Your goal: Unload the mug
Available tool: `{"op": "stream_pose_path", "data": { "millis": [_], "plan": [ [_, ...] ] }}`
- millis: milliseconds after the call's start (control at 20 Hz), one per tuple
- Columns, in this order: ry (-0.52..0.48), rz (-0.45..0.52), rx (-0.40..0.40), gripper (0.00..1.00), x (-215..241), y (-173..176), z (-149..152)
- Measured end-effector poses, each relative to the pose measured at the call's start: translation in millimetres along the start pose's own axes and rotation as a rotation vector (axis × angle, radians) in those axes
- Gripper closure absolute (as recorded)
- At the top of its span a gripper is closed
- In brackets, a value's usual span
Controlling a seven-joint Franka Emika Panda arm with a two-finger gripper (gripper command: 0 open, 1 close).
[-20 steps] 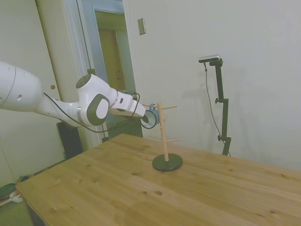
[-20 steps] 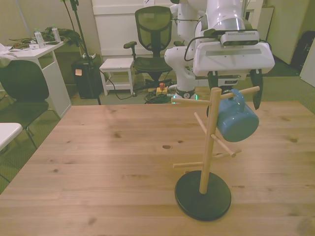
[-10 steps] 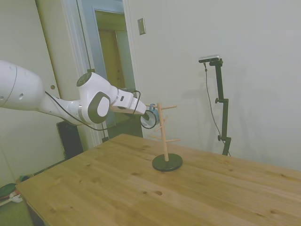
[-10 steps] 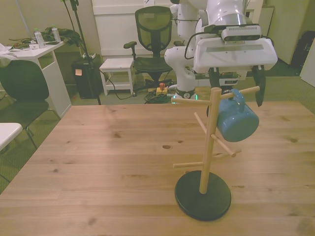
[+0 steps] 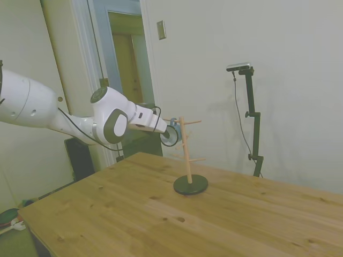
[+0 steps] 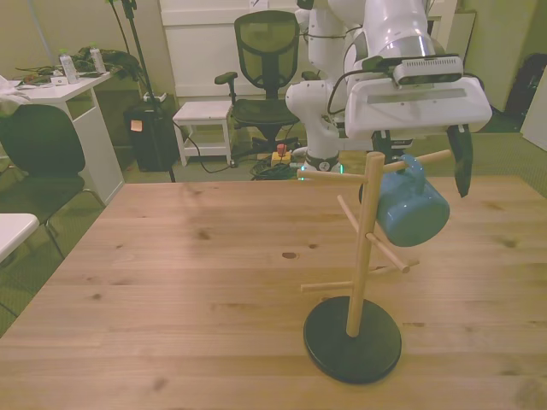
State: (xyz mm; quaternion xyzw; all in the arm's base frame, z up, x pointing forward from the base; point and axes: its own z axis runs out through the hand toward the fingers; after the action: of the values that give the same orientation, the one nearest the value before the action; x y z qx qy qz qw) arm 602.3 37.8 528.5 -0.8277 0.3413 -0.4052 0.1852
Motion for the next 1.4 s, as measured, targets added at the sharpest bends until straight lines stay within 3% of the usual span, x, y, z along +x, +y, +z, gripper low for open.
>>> {"op": "stream_pose_path", "data": {
  "millis": [500,550,1400],
  "plan": [
    [0.027,0.018,0.009,0.00,16.5,4.9,23.9],
    [0.025,0.018,0.008,1.00,16.3,5.0,25.6],
    [0.011,0.023,0.023,1.00,8.6,-3.8,27.1]
  ]
}}
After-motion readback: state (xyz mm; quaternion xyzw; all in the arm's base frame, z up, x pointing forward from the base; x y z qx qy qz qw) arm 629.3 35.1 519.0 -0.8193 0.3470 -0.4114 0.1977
